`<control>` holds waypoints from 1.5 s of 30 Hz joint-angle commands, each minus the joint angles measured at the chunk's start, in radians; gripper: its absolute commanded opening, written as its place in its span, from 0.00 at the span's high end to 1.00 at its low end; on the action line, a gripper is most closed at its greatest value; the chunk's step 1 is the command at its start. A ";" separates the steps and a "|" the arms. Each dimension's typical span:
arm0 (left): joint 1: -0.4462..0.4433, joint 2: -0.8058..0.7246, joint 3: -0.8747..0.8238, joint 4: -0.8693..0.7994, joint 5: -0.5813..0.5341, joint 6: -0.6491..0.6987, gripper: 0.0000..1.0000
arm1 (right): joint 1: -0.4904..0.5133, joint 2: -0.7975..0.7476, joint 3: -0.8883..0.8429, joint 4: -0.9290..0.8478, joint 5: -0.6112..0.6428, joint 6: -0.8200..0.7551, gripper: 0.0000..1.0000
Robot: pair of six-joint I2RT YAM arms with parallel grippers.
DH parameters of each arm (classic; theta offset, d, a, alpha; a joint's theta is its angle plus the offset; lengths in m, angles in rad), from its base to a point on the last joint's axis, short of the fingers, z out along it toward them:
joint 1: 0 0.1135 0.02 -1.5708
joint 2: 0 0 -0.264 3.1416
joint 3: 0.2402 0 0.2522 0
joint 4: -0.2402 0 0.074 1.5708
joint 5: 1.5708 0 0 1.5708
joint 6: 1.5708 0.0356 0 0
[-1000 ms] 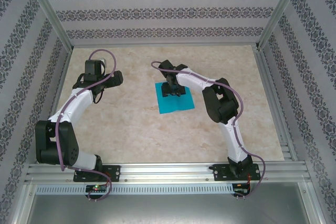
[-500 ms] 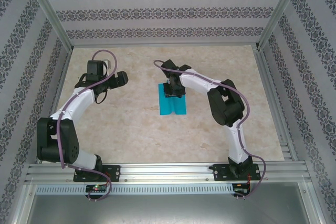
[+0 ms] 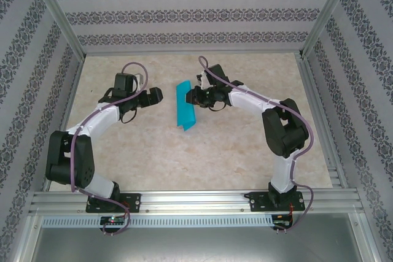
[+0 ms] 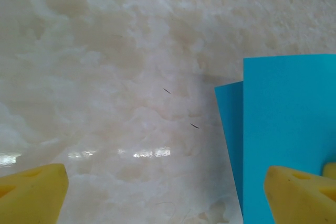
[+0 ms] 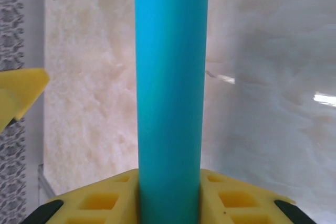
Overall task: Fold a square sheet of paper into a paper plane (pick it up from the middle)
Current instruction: Fold the square sheet of paper in half at the center of the table.
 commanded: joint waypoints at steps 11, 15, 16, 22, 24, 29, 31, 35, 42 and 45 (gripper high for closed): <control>-0.094 0.051 0.006 0.047 0.004 -0.048 0.05 | -0.052 0.038 -0.103 -0.093 0.223 -0.106 0.58; -0.117 0.063 0.006 0.052 -0.004 -0.053 0.05 | -0.053 0.024 -0.094 -0.156 0.301 -0.153 0.45; -0.122 0.065 0.009 0.054 -0.007 -0.054 0.05 | -0.054 0.021 -0.090 -0.171 0.311 -0.164 0.43; -0.148 0.080 0.021 0.051 -0.009 -0.065 0.05 | -0.060 0.018 -0.077 -0.222 0.319 -0.208 0.41; -0.156 0.084 0.024 0.048 -0.009 -0.076 0.05 | -0.061 0.019 -0.079 -0.228 0.313 -0.215 0.44; -0.192 0.134 0.057 0.033 0.027 -0.138 0.13 | -0.075 0.029 -0.090 -0.221 0.297 -0.208 0.51; -0.221 0.167 0.084 0.017 0.042 -0.154 0.16 | -0.078 0.039 -0.091 -0.214 0.297 -0.196 0.52; -0.269 0.210 0.112 0.035 0.050 -0.199 0.19 | -0.084 0.049 -0.109 -0.185 0.309 -0.149 0.52; -0.304 0.287 0.138 0.102 0.067 -0.268 0.31 | -0.083 0.085 -0.107 -0.175 0.295 -0.132 0.50; -0.304 0.318 0.144 0.141 0.092 -0.313 0.38 | -0.082 0.083 -0.106 -0.198 0.308 -0.134 0.50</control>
